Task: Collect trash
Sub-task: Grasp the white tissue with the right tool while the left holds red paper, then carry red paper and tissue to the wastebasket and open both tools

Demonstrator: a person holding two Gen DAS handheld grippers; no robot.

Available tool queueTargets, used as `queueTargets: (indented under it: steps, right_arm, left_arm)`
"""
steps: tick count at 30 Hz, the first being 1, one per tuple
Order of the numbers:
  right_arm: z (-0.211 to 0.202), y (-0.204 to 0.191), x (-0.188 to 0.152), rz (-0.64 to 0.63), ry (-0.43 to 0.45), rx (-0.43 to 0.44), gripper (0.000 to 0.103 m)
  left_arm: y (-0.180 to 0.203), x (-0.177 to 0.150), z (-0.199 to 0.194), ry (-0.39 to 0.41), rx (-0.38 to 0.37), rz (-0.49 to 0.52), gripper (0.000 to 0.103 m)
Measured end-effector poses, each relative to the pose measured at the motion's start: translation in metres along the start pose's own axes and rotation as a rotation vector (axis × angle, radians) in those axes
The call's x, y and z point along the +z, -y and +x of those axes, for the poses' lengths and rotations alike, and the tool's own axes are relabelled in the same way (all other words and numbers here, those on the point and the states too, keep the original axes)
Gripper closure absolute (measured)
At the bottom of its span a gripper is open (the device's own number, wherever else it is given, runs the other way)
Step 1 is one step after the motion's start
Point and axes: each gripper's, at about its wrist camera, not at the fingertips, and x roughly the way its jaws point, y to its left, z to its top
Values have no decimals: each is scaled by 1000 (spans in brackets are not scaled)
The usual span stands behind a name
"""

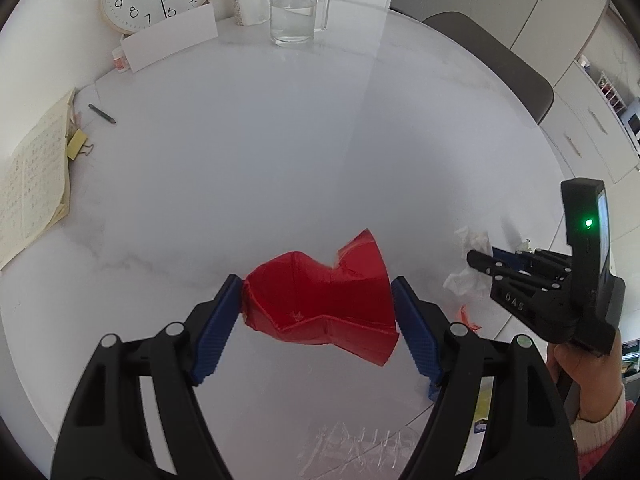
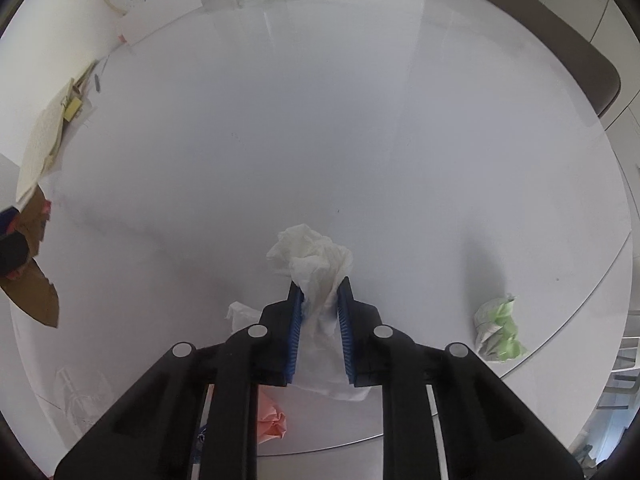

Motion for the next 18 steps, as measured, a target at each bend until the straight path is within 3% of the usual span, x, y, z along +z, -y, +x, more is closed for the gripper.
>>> queueTargets:
  steps: [8,18]
  right_arm:
    - [-81,24,-12,68,150,41,85]
    - [-175,41,-108,121,238,-43,82]
  left_arm:
    - [12,1,-22,25,-24,32,30]
    - [75,-39,-71,57,-115,157,30]
